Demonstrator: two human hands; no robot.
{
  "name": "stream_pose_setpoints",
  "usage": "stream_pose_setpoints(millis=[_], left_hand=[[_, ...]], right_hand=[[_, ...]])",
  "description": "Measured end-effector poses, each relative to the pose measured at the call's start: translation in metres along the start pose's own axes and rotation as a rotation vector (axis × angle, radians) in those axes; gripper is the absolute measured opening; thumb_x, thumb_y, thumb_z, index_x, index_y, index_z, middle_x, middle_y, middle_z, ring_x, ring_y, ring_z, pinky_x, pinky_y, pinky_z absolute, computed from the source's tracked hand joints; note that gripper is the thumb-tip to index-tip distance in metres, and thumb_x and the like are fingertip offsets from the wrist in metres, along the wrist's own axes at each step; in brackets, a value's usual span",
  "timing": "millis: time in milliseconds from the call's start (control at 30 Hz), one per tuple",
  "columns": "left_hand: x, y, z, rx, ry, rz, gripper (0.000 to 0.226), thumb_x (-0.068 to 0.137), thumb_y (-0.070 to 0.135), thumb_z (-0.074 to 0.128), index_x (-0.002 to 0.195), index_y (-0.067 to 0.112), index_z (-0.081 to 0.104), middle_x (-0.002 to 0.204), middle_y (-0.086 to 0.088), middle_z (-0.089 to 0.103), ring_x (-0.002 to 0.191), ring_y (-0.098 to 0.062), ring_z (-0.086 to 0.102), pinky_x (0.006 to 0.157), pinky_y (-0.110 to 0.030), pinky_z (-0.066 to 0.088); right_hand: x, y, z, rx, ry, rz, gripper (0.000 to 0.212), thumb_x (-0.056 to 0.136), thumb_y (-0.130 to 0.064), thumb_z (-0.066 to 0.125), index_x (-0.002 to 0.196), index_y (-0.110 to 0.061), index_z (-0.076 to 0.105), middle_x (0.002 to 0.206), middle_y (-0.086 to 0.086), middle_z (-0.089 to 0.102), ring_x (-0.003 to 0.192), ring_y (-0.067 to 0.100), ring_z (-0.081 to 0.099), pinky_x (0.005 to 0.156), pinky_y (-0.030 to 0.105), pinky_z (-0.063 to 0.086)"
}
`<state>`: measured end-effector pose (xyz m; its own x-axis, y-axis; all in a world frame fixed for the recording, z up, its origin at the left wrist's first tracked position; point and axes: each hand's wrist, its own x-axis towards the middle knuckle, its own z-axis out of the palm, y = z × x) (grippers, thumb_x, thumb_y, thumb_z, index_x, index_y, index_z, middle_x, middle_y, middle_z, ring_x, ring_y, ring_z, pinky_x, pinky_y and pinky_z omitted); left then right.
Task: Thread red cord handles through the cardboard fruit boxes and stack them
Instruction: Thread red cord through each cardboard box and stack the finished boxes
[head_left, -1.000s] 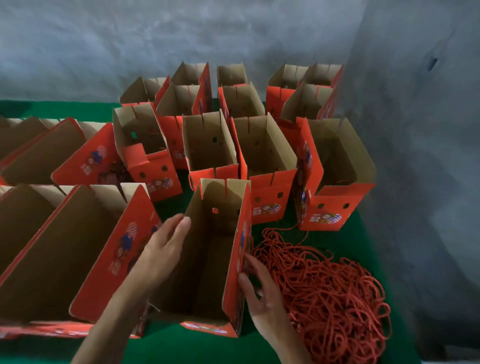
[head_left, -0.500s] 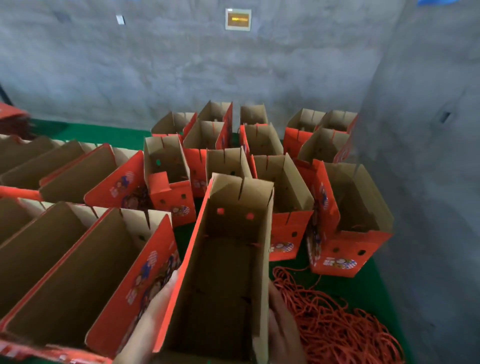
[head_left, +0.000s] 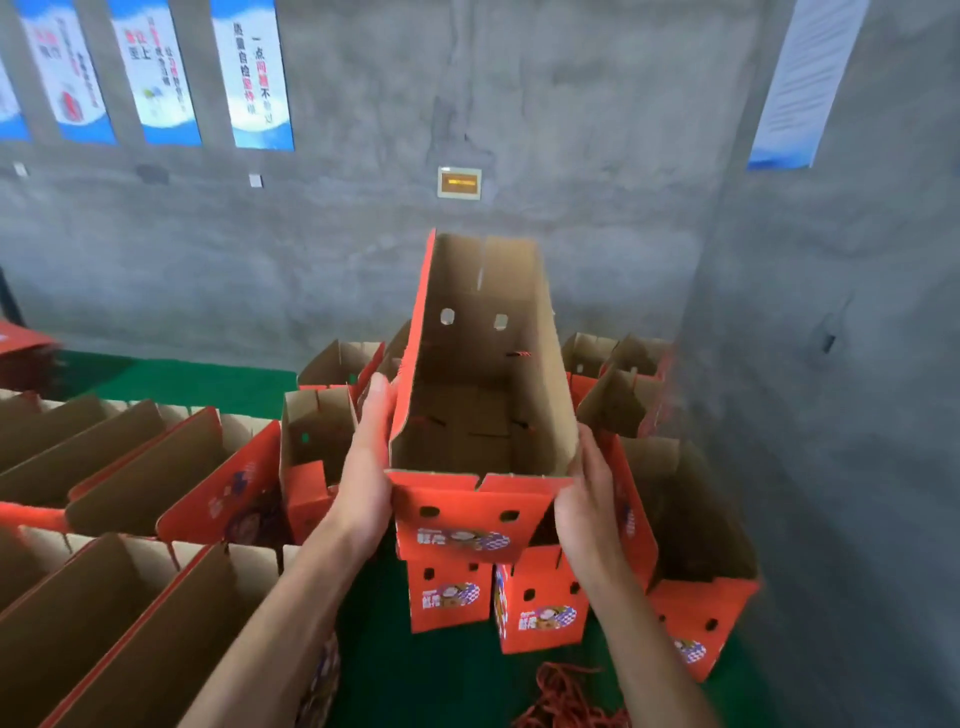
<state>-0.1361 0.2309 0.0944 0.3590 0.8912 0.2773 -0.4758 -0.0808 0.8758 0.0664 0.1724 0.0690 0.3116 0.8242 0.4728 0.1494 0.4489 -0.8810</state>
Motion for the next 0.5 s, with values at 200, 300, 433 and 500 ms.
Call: stream_pose_setpoints(millis=[200,300,433,500], left_hand=[[0.053,-0.015,0.021,0.030,0.188,0.039,0.077,0.094,0.077,0.029,0.130,0.022,0.068,0.127,-0.017,0.069,0.117,-0.032,0.067,0.096,-0.042,0.056],[0.065,-0.026,0.025,0.106,0.166,0.058,0.081,0.090,0.083,0.025,0.127,0.027,0.070,0.123,-0.013,0.071,0.117,-0.027,0.068,0.101,-0.045,0.052],[0.077,-0.047,0.015,0.328,0.082,0.137,0.084,0.087,0.083,0.039,0.144,0.023,0.054,0.137,-0.005,0.064,0.131,-0.023,0.057,0.114,-0.054,0.040],[0.086,-0.055,0.009,0.542,0.048,0.250,0.073,0.090,0.069,0.056,0.150,0.030,0.043,0.139,0.006,0.062,0.131,-0.013,0.057,0.112,-0.048,0.044]], right_hand=[[0.028,0.032,-0.024,-0.093,-0.282,0.087,0.071,0.088,-0.075,0.062,0.151,-0.052,0.038,0.146,-0.015,0.058,0.136,0.007,0.055,0.115,0.052,0.043],[0.036,0.039,-0.032,-0.260,-0.297,0.091,0.098,0.074,-0.063,0.087,0.150,-0.062,0.025,0.137,-0.025,0.062,0.123,-0.004,0.061,0.103,0.035,0.052],[0.056,0.047,-0.034,-0.364,-0.220,0.062,0.094,0.079,-0.056,0.085,0.152,-0.057,0.027,0.136,-0.027,0.062,0.125,-0.008,0.058,0.108,0.033,0.050],[0.069,0.054,-0.030,-0.339,-0.190,0.049,0.090,0.084,-0.051,0.083,0.154,-0.053,0.028,0.139,-0.024,0.061,0.127,-0.004,0.058,0.109,0.038,0.050]])
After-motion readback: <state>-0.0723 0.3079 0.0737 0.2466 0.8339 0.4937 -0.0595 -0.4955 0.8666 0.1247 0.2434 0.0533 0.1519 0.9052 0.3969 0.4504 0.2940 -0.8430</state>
